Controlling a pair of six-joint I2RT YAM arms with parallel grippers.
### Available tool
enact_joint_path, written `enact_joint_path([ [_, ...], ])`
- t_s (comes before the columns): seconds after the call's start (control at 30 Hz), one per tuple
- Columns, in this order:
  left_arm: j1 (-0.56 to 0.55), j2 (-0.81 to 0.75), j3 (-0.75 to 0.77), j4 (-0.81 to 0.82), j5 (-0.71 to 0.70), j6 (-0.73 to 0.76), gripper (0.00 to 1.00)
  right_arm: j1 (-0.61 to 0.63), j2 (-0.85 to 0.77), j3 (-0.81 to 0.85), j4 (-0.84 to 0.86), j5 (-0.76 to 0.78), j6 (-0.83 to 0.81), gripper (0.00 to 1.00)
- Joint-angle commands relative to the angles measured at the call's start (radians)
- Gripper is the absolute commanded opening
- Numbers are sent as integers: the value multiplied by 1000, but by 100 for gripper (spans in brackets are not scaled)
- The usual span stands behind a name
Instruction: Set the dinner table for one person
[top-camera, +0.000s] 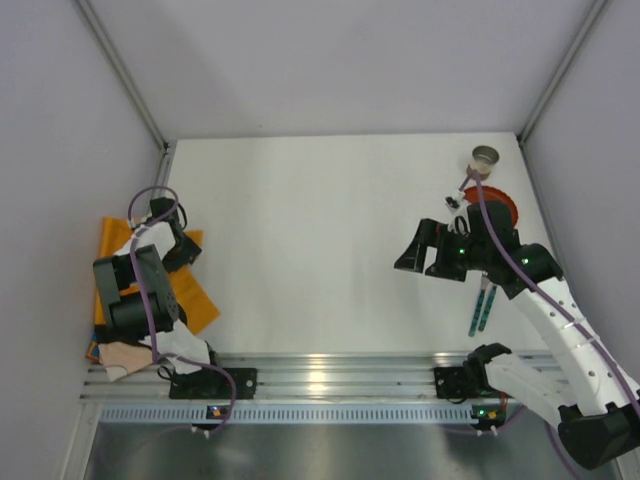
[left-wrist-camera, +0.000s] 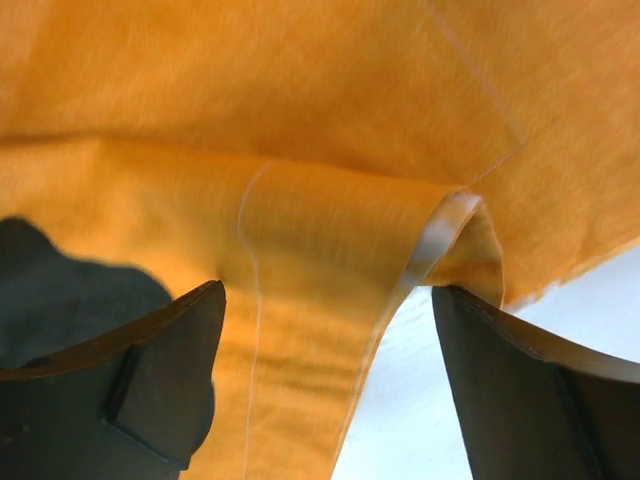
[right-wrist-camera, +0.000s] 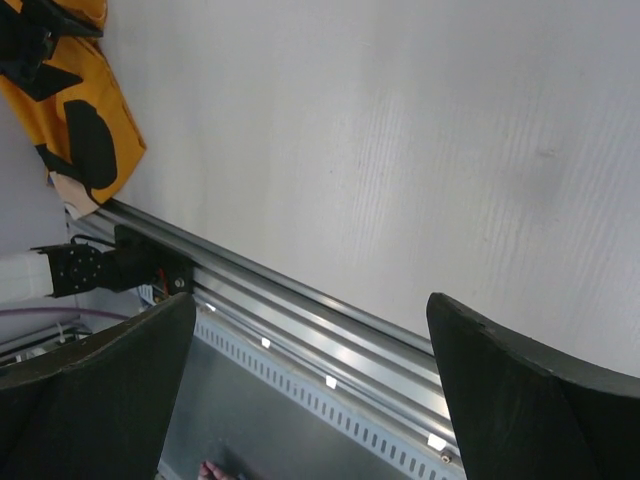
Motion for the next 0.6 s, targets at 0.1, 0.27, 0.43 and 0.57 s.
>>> enact_joint_path([
  [0.1, 81, 186, 19, 48, 81, 57, 70, 5, -17, 22, -38, 1, 1, 100],
  [0.27, 85, 225, 63, 2, 158, 48, 31, 5, -23, 5, -40, 25, 14, 100],
  [0.43, 57, 160, 7, -1, 251, -10, 0, 5, -21, -7, -35, 46, 29, 100],
  [0.57, -24, 94, -18, -18, 245, -50, 0, 5, -29, -27, -29, 57, 33, 100],
])
